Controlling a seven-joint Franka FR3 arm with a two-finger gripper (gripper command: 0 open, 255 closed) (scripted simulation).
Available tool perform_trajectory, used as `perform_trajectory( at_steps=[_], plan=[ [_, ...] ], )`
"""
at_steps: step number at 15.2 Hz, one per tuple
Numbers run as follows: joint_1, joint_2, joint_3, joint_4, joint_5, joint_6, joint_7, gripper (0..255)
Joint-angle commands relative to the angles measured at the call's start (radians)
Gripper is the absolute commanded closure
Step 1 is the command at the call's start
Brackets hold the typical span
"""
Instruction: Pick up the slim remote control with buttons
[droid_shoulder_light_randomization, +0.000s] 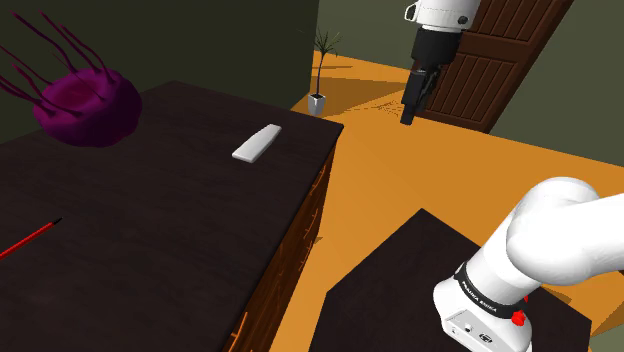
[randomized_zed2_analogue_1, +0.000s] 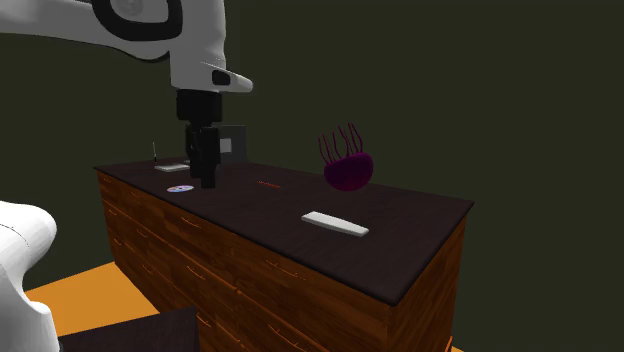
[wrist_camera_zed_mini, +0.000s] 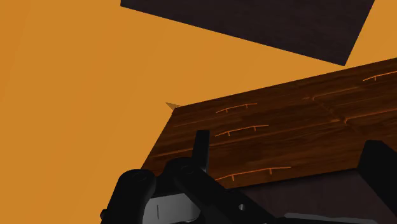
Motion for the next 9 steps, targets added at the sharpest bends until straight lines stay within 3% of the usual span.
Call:
perform_trajectory(
  at_steps=[1,9],
  plan=[
    [0.000,0.000,0.000,0.000,0.000,0.000,0.000,0],
    [-0.044,0.201,0.188,0.052,0.106,0.170,0.403,0]
  ],
)
